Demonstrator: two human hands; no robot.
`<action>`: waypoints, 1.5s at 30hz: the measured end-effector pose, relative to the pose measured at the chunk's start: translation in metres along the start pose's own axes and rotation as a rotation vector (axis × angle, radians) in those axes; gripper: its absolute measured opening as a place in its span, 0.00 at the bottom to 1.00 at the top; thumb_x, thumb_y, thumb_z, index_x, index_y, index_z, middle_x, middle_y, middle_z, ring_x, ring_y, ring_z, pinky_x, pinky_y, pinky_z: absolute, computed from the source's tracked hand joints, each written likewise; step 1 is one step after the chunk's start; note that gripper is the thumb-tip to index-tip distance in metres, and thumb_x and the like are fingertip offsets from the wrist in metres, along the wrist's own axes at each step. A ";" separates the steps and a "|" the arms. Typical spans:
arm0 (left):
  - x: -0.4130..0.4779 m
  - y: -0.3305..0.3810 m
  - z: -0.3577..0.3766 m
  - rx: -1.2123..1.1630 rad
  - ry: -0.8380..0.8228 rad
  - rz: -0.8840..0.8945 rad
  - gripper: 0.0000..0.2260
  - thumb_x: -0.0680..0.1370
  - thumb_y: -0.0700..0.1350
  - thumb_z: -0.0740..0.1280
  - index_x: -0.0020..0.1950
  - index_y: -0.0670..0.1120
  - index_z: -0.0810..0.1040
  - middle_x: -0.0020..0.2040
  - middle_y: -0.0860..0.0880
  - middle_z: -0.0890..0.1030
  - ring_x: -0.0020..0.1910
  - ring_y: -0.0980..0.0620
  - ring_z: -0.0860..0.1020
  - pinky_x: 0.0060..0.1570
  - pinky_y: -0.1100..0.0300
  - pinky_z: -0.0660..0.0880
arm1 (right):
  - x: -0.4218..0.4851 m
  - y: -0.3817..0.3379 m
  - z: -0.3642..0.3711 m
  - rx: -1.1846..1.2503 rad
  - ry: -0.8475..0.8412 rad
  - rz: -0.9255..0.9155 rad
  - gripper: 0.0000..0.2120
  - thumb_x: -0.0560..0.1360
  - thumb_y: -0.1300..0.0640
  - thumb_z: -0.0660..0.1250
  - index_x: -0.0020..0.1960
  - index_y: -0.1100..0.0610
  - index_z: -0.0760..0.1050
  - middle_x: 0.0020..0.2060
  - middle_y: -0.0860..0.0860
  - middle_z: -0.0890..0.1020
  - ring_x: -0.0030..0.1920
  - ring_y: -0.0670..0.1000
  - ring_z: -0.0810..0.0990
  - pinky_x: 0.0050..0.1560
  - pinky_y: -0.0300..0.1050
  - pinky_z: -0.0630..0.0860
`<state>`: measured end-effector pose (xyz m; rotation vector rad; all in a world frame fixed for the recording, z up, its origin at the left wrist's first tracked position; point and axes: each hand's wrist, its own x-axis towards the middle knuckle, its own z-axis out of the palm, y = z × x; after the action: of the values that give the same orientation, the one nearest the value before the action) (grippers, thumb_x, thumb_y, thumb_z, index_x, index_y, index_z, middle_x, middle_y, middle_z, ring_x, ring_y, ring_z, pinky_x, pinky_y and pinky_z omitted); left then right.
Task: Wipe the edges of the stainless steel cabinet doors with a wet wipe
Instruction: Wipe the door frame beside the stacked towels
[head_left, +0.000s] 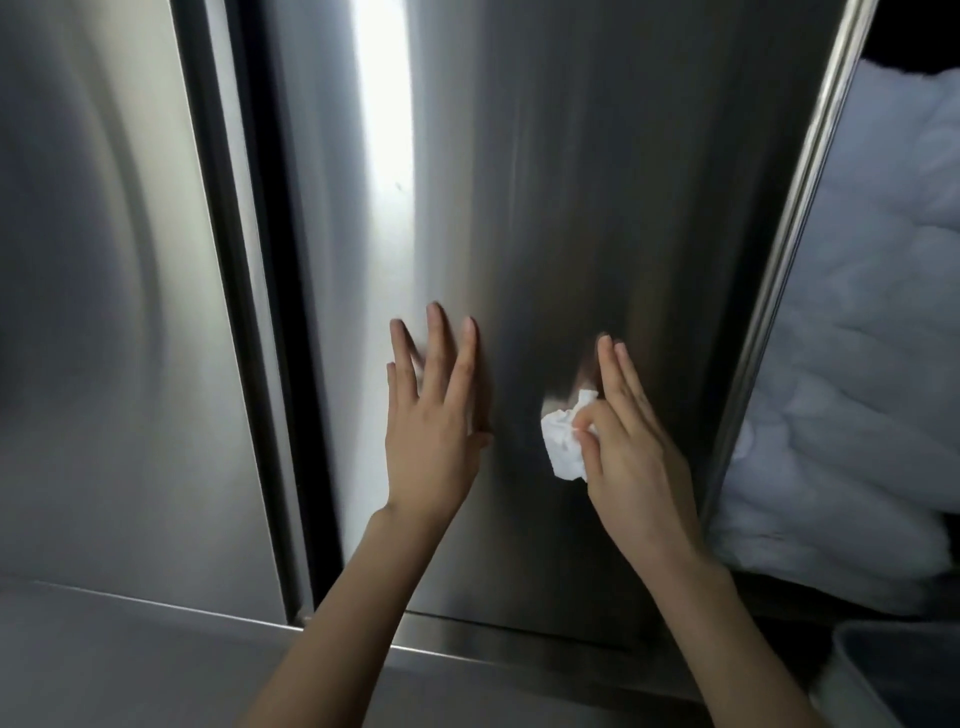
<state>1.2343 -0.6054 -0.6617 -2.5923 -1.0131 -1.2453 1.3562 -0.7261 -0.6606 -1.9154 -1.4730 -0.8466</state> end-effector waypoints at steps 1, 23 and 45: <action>0.000 0.002 0.001 -0.001 -0.006 -0.001 0.47 0.73 0.49 0.75 0.78 0.49 0.44 0.79 0.44 0.40 0.76 0.34 0.37 0.76 0.40 0.51 | -0.001 0.001 -0.001 0.016 -0.002 0.010 0.06 0.67 0.71 0.73 0.41 0.65 0.78 0.70 0.62 0.67 0.71 0.59 0.62 0.53 0.54 0.80; -0.002 0.076 0.037 0.003 0.079 0.023 0.50 0.70 0.48 0.77 0.80 0.47 0.45 0.80 0.42 0.44 0.76 0.35 0.39 0.72 0.44 0.45 | -0.019 0.042 -0.017 0.014 0.041 0.321 0.07 0.73 0.70 0.67 0.49 0.62 0.77 0.76 0.53 0.53 0.75 0.49 0.46 0.68 0.44 0.61; -0.012 0.086 0.048 0.025 0.152 0.083 0.42 0.71 0.32 0.73 0.79 0.50 0.57 0.79 0.44 0.55 0.76 0.30 0.49 0.69 0.38 0.65 | -0.023 0.059 -0.037 0.079 0.044 0.356 0.04 0.78 0.63 0.61 0.50 0.61 0.74 0.76 0.51 0.52 0.76 0.48 0.44 0.66 0.39 0.61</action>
<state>1.3124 -0.6615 -0.6864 -2.4496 -0.8792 -1.3756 1.4037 -0.7816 -0.6585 -2.0039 -1.0764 -0.6511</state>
